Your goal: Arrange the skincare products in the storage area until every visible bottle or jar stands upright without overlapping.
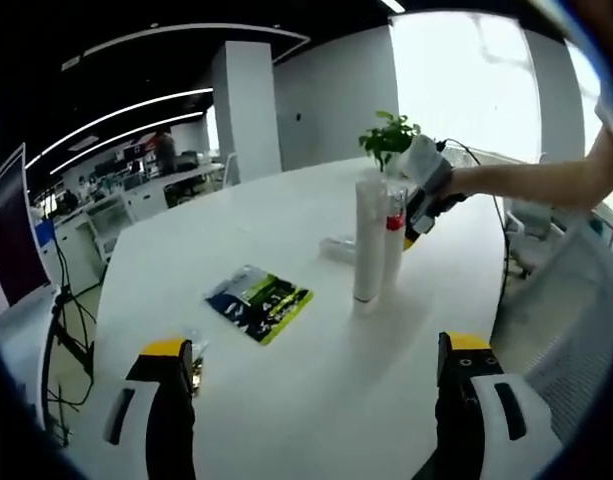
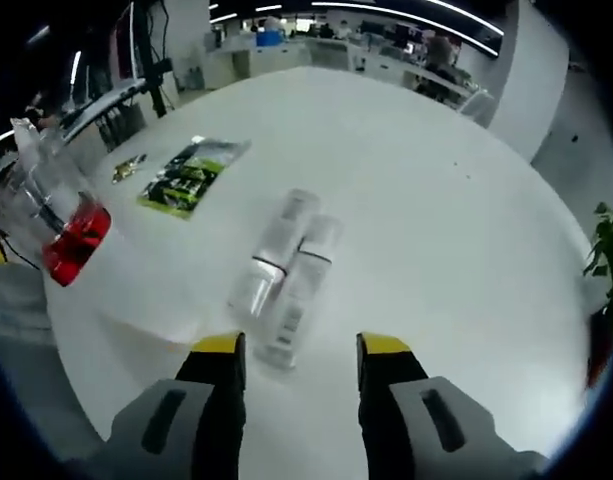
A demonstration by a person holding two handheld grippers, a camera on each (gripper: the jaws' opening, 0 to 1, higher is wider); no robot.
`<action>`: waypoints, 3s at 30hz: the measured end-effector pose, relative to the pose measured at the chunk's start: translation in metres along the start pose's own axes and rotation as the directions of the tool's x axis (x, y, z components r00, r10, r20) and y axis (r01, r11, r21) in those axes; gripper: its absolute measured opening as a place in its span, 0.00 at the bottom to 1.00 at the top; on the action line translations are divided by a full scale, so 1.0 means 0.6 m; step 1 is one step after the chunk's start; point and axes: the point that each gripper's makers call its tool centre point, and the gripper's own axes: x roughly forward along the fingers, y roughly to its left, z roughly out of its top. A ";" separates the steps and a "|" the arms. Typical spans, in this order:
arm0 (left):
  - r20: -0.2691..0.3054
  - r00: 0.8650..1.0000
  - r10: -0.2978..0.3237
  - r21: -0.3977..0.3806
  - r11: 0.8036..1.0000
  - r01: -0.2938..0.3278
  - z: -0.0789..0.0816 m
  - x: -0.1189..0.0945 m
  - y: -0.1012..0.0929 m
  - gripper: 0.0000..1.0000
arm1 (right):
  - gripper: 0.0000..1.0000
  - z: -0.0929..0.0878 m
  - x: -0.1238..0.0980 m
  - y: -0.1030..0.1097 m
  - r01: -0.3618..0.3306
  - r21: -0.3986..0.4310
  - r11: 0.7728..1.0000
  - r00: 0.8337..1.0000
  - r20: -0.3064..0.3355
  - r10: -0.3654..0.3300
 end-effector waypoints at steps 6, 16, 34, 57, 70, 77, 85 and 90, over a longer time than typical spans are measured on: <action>-0.014 1.000 0.003 0.001 1.000 -0.003 -0.005 0.000 0.001 0.99 | 0.40 0.000 0.013 0.008 -0.022 0.008 1.000 1.000 -0.011 0.022; -0.013 1.000 -0.003 -0.014 1.000 0.003 -0.005 0.001 0.000 0.98 | 0.32 -0.003 0.030 0.019 -0.042 -0.007 0.999 0.999 -0.035 0.042; -0.020 1.000 0.003 -0.013 1.000 -0.003 -0.006 0.001 0.003 0.96 | 0.28 -0.003 0.040 0.013 -0.045 -0.053 0.998 0.997 -0.068 0.041; -0.032 0.999 -0.018 -0.001 1.000 0.018 -0.008 0.003 -0.006 0.94 | 0.26 -0.014 0.038 0.018 -0.048 -0.026 0.999 0.990 -0.134 0.044; -0.019 1.000 -0.019 0.012 1.000 0.020 -0.002 -0.002 -0.008 0.93 | 0.20 -0.017 0.034 0.010 -0.025 0.087 0.996 0.997 -0.075 0.032; -0.012 1.000 -0.021 0.016 1.000 0.021 0.001 -0.003 -0.007 0.93 | 0.19 -0.025 0.027 -0.001 -0.003 0.136 0.991 0.998 -0.054 0.010; -0.015 0.999 -0.037 0.022 0.999 0.038 0.003 -0.001 -0.018 0.93 | 0.19 -0.046 0.005 -0.004 -0.043 0.275 0.960 0.999 0.025 0.038; -0.025 0.998 -0.053 0.029 0.998 0.054 0.001 0.002 -0.028 0.92 | 0.19 -0.048 -0.011 0.005 -0.120 0.388 0.914 0.990 0.112 0.082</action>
